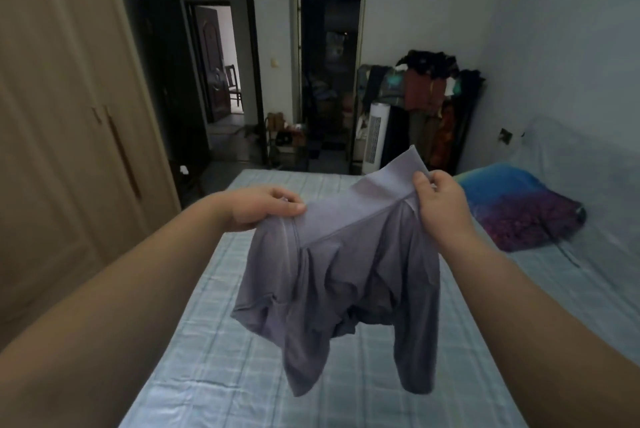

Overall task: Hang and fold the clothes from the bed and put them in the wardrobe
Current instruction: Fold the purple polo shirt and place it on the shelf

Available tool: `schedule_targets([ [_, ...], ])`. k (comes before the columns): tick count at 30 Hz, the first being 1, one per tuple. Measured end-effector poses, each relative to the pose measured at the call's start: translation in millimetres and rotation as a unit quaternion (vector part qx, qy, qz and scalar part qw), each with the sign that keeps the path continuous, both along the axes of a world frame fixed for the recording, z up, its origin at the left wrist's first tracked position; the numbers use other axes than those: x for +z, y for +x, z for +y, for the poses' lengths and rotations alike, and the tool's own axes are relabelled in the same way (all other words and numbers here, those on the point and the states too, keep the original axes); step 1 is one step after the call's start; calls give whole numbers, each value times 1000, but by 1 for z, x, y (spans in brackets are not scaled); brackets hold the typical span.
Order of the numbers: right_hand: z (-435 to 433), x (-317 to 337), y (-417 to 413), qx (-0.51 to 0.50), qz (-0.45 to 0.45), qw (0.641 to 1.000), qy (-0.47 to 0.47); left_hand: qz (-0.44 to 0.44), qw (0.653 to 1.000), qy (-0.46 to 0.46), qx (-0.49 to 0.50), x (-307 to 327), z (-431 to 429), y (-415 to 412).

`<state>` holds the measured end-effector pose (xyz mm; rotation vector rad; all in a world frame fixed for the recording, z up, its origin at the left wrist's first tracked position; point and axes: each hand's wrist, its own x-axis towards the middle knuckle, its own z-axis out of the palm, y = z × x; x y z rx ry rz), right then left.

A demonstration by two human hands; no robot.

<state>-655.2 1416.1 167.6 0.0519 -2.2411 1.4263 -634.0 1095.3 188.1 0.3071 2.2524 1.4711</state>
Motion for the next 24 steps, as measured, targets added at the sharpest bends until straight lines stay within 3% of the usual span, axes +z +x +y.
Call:
schedule_targets([
  [6,-10,9,-18,32,-1,998,-46,185,971,-75,130,18,-6,-19],
  [14,-37,-4,-27,111,-66,989,-78,136,968,97,186,22,13,-19],
  [19,-72,-9,-26,214,-149,945,-198,80,959,190,196,26,47,-19],
  [24,-82,-12,-25,337,-197,894,-219,63,957,234,162,30,80,-25],
])
